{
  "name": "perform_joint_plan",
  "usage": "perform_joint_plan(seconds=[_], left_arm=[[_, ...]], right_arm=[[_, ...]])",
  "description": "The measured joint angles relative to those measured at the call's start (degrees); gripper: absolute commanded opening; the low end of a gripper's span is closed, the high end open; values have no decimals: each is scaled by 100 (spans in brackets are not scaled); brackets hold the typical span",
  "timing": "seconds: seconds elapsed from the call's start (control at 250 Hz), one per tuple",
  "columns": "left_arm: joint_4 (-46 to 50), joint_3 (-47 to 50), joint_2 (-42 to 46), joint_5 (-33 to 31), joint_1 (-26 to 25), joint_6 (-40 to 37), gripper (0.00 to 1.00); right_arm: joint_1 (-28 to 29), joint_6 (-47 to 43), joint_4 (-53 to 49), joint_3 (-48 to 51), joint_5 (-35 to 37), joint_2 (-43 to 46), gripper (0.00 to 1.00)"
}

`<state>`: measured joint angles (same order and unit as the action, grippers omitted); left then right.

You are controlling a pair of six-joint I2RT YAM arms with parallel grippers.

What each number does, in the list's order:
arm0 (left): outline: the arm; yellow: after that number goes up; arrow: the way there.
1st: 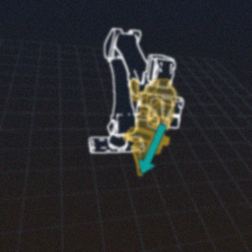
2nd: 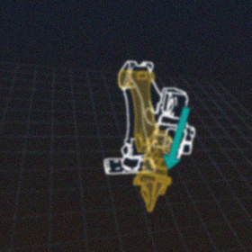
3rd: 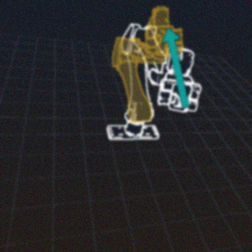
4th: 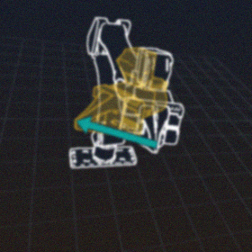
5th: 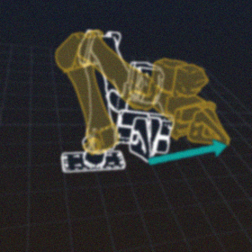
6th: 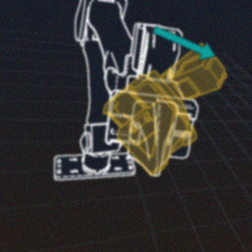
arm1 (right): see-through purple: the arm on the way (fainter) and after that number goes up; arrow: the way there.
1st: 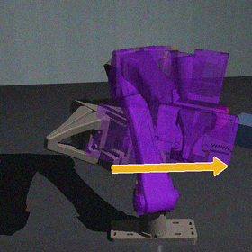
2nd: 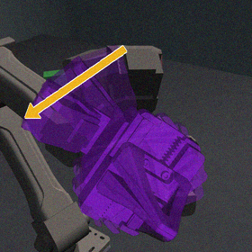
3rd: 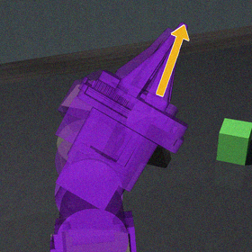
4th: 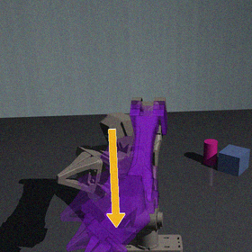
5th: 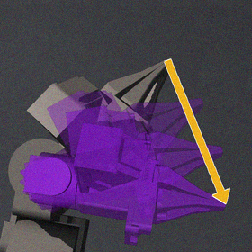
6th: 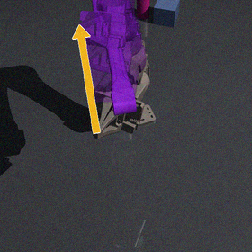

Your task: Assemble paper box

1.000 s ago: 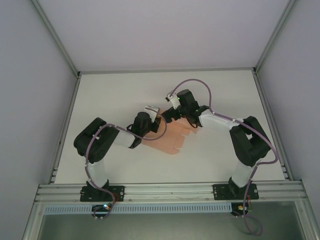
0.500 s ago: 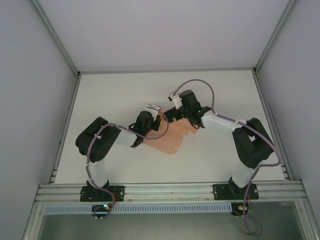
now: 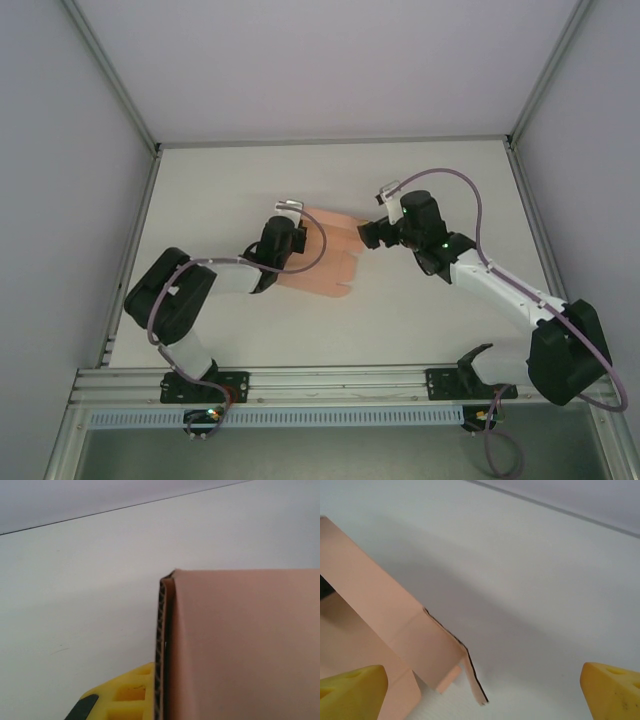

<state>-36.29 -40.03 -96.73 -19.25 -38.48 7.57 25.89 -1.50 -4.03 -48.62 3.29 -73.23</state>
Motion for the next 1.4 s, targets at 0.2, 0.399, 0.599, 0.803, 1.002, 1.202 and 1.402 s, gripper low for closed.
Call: perform_joint_plan(seconds=[0.2, 0.399, 0.599, 0.803, 1.002, 1.202, 1.402], left_arm=[[232, 7, 280, 170, -15, 125, 0], [507, 4, 721, 201, -129, 264, 0], [527, 0, 916, 437, -173, 435, 0], [560, 0, 964, 442, -219, 669, 0], [675, 0, 1174, 389, -271, 903, 0], [822, -2, 1257, 249, -240, 1010, 0], [931, 2, 1344, 358, 107, 1176, 0]], right_arm=[[-52, -28, -144, 17, 0, -260, 100], [-31, -133, 258, -15, -774, -608, 100], [164, 98, 1659, 83, -1021, -780, 100], [205, 1078, 3574, 848, -824, -929, 100], [302, 1547, 4465, 1298, -450, -881, 100], [317, 1661, 3633, 1738, 76, 203, 100], [249, 1902, 2155, 2081, 498, 1403, 100]])
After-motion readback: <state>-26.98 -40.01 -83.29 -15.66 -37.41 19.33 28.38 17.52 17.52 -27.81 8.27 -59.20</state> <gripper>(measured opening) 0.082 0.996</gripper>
